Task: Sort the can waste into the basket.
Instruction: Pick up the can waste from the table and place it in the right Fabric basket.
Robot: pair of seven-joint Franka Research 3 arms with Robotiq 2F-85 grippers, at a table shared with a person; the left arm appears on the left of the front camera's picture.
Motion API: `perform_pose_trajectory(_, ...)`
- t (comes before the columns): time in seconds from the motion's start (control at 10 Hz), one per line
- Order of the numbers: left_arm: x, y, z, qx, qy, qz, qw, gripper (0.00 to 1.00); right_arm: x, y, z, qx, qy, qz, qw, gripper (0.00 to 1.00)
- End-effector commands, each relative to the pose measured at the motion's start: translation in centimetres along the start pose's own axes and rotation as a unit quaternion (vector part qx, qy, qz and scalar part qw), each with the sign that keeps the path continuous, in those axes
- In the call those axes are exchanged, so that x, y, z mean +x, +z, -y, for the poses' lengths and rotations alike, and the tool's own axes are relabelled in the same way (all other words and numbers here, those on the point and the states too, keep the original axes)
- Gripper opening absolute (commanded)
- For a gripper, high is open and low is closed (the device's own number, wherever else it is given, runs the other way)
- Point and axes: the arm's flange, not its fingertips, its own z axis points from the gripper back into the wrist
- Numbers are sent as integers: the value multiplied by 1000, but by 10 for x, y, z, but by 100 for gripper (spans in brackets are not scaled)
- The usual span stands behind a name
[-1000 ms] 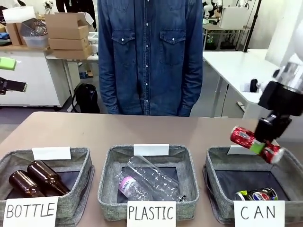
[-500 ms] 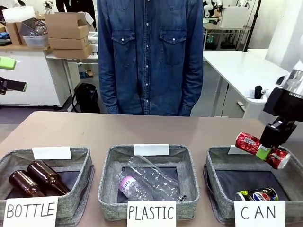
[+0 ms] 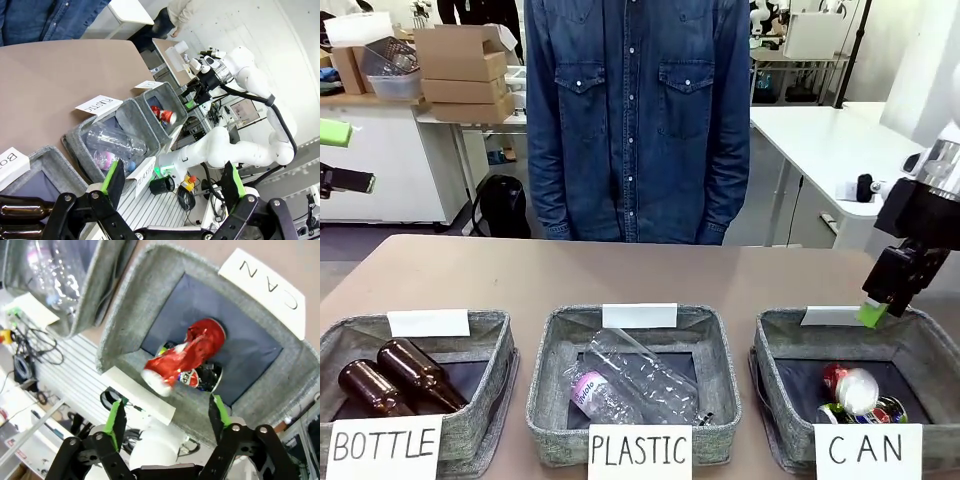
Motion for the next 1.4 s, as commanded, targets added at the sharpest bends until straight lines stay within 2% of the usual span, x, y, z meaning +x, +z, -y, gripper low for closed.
perform_pose_trajectory(0.0,0,-1,1,-4,-8,2,1000,100,6,2,3,-2,-6,5,1000,100)
perform_pose_trajectory(0.4,0,-1,1,-4,-8,2,1000,100,8,4,3,9,-12,9,1000,100)
perform_pose_trajectory(0.5,0,-1,1,-4,-8,2,1000,100,9,13,1,59,-40,71,995,100)
perform_pose_trajectory(0.6,0,-1,1,-4,-8,2,1000,100,7,34,-2,217,-68,186,956,100)
perform_pose_trajectory(0.7,0,-1,1,-4,-8,2,1000,100,2,53,-6,377,-105,254,885,100)
perform_pose_trajectory(0.8,0,-1,1,-4,-8,2,1000,100,-2,68,-4,512,-131,299,794,100)
perform_pose_trajectory(0.9,0,-1,1,-4,-8,2,1000,100,-9,74,5,601,-130,340,712,100)
perform_pose_trajectory(1.0,0,-1,1,-4,-8,2,1000,100,-13,72,13,637,-147,389,649,100)
perform_pose_trajectory(1.1,0,-1,1,-4,-8,2,1000,100,-13,70,15,675,-170,386,605,100)
perform_pose_trajectory(1.2,0,-1,1,-4,-8,2,1000,100,-12,85,5,378,-74,192,903,100)
perform_pose_trajectory(1.3,0,-1,1,-4,-8,2,1000,100,-12,85,5,378,-74,192,903,100)
